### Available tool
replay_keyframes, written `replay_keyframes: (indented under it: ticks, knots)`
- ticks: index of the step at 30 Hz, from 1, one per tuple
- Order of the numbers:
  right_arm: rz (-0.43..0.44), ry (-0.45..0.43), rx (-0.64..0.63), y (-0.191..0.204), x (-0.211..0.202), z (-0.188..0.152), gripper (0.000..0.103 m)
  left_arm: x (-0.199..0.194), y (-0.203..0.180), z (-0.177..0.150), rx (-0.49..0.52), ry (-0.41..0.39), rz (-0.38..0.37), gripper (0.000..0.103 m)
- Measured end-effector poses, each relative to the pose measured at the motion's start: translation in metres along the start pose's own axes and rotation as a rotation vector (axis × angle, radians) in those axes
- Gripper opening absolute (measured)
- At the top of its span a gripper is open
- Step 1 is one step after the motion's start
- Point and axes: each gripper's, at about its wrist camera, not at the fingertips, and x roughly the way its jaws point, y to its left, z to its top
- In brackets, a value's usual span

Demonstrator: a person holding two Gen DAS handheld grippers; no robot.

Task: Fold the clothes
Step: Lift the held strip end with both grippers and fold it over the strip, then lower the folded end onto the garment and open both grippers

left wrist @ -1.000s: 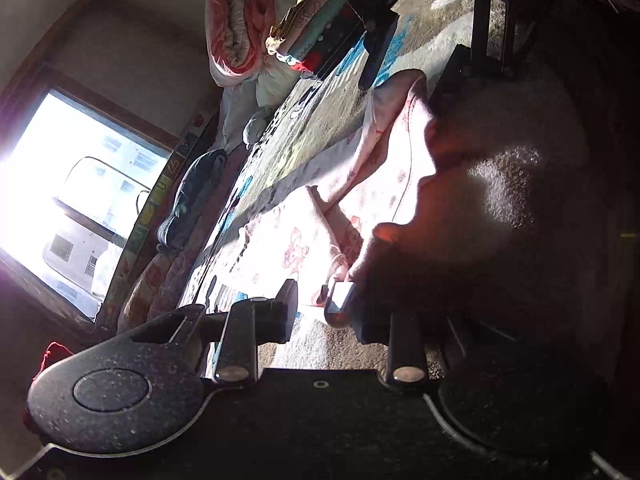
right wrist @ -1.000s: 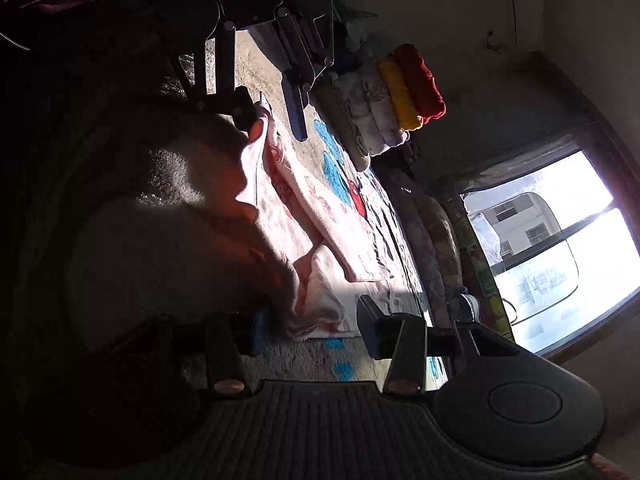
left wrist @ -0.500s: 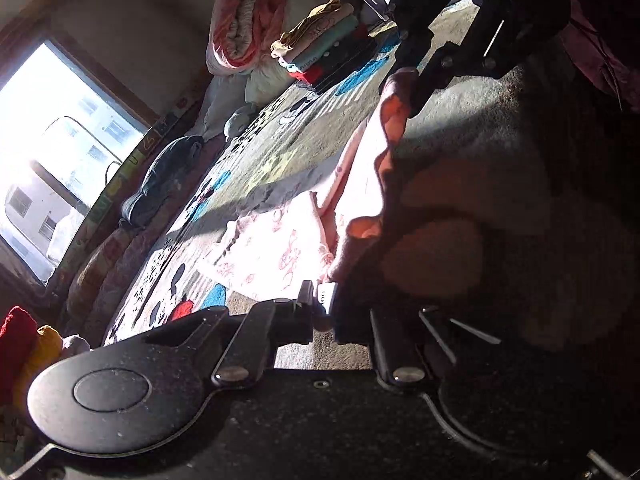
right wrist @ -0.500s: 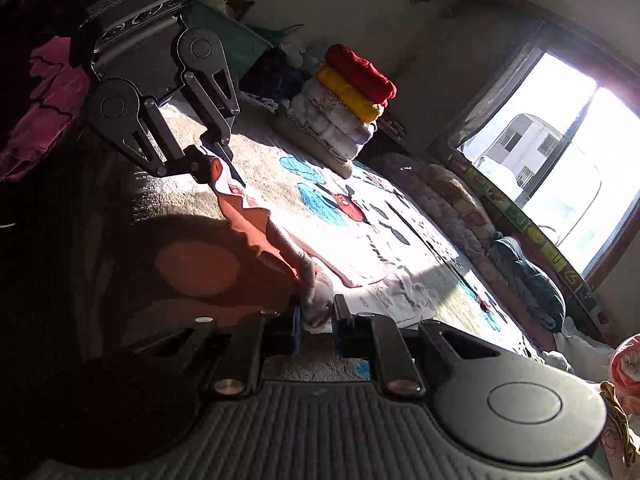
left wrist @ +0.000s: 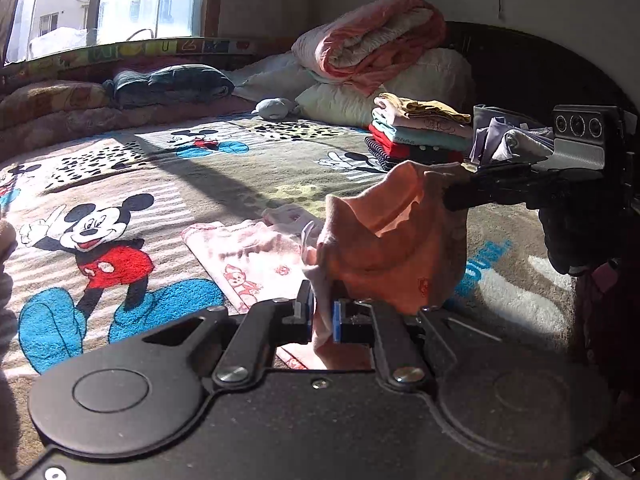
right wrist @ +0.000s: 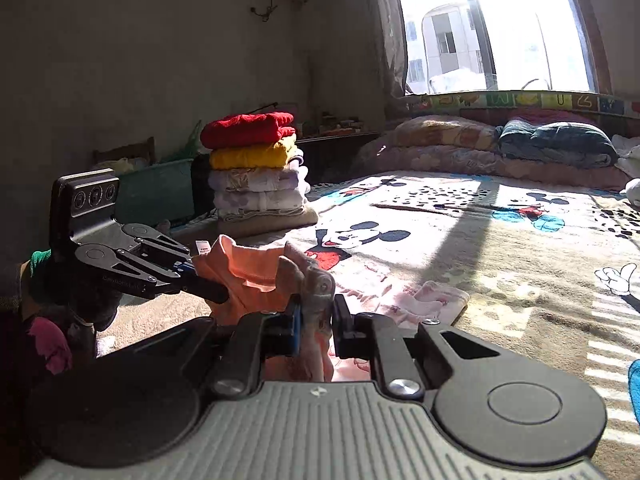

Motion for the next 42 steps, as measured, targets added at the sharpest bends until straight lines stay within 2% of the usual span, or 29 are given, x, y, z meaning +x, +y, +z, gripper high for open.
replay_keyframes:
  ticks: [4,6,7,8,9,10,12,15,16,17,18,21,26,34,42]
  knots:
    - [0.005,0.006,0.313,-0.049,0.030,-0.022,0.017,0.021,0.032,0.000,-0.194,0.013,-0.073,0.008]
    - [0.019,0.018,0.473,-0.070,0.046,-0.035,0.023,0.031,0.049,0.000,-0.291,0.020,-0.109,0.008]
    - [0.024,0.019,0.511,-0.075,0.048,-0.041,0.031,0.036,0.057,0.000,-0.340,0.023,-0.127,0.008]
    - [0.025,0.020,0.537,-0.078,0.050,-0.046,0.045,0.042,0.065,0.000,-0.388,0.026,-0.146,0.008]
    - [0.026,0.022,0.563,-0.081,0.051,-0.052,0.049,0.040,0.065,-0.001,-0.391,0.022,-0.148,0.009]
    - [0.038,0.020,0.571,-0.081,0.050,-0.055,0.051,0.039,0.065,-0.001,-0.391,0.017,-0.149,0.011]
    - [0.066,0.020,0.561,-0.079,0.045,-0.058,0.054,0.036,0.065,-0.002,-0.393,0.007,-0.153,0.030]
    - [0.085,0.032,0.507,-0.072,0.043,-0.058,0.052,0.031,0.065,-0.003,-0.395,-0.007,-0.158,0.030]
    - [0.081,0.033,0.482,-0.069,0.045,-0.054,0.038,0.030,0.065,-0.003,-0.396,-0.012,-0.159,0.030]
    - [0.073,0.033,0.453,-0.065,0.048,-0.048,0.024,0.028,0.065,-0.003,-0.396,-0.017,-0.161,0.023]
    - [0.065,0.026,0.432,-0.063,0.048,-0.044,0.021,0.027,0.065,-0.004,-0.397,-0.022,-0.163,0.011]
    - [0.027,-0.016,0.365,-0.059,0.046,-0.028,0.019,0.023,0.066,0.004,-0.376,-0.067,-0.129,0.005]
    - [-0.007,-0.098,0.348,-0.072,0.049,-0.007,0.017,0.024,0.084,0.017,-0.444,-0.150,-0.088,0.003]
    - [-0.037,-0.165,0.360,-0.104,0.084,0.016,0.017,0.058,0.113,0.046,-0.448,-0.181,-0.059,0.003]
    - [-0.058,-0.135,0.415,-0.140,0.124,0.015,0.017,0.089,0.144,0.053,-0.457,-0.162,-0.021,0.003]
